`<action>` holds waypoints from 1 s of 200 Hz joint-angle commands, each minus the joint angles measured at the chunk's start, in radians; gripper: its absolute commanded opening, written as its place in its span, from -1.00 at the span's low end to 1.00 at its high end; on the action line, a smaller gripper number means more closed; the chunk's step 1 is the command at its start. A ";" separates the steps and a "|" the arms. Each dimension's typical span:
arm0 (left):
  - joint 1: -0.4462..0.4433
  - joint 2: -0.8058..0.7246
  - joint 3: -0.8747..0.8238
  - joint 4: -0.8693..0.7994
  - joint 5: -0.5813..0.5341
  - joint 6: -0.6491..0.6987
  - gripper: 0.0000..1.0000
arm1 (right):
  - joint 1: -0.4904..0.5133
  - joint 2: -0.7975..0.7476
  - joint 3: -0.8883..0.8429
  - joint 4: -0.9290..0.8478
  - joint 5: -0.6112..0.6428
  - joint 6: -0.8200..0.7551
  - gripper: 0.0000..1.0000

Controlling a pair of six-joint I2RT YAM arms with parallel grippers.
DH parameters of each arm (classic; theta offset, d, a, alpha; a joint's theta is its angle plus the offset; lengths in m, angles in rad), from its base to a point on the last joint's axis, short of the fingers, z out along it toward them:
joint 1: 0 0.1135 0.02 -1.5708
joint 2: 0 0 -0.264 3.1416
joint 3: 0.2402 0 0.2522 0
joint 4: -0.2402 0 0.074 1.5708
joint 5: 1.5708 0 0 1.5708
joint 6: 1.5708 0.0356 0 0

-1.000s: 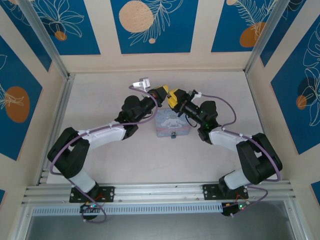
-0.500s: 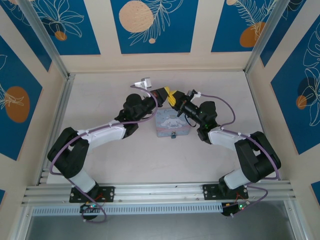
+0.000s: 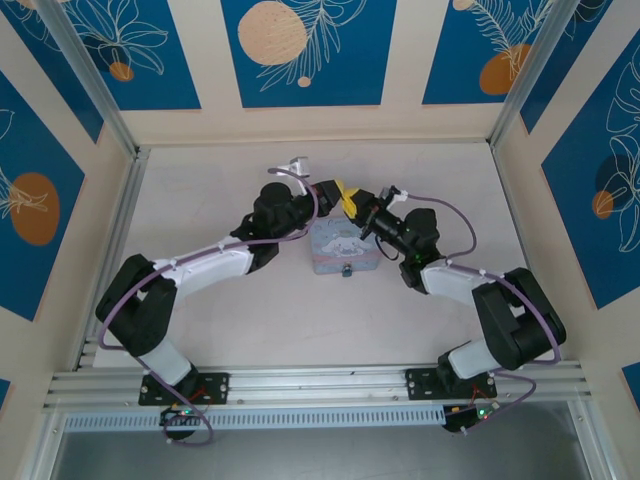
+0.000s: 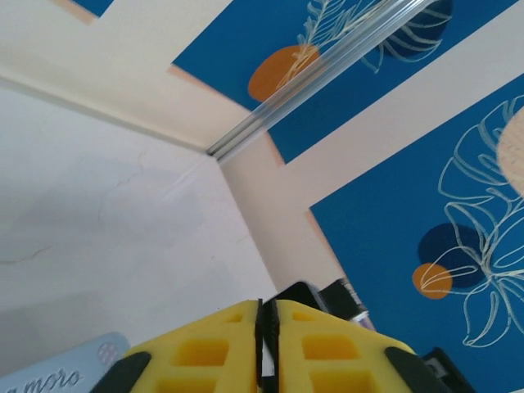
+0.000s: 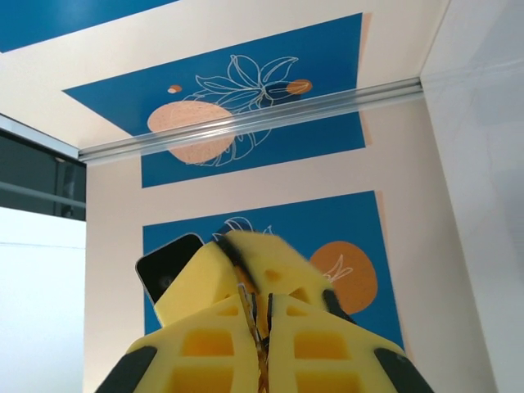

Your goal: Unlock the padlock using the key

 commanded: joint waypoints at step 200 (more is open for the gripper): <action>0.023 0.046 0.097 -0.273 0.221 -0.168 -0.04 | -0.054 -0.158 -0.064 -0.218 -0.076 -0.131 -1.00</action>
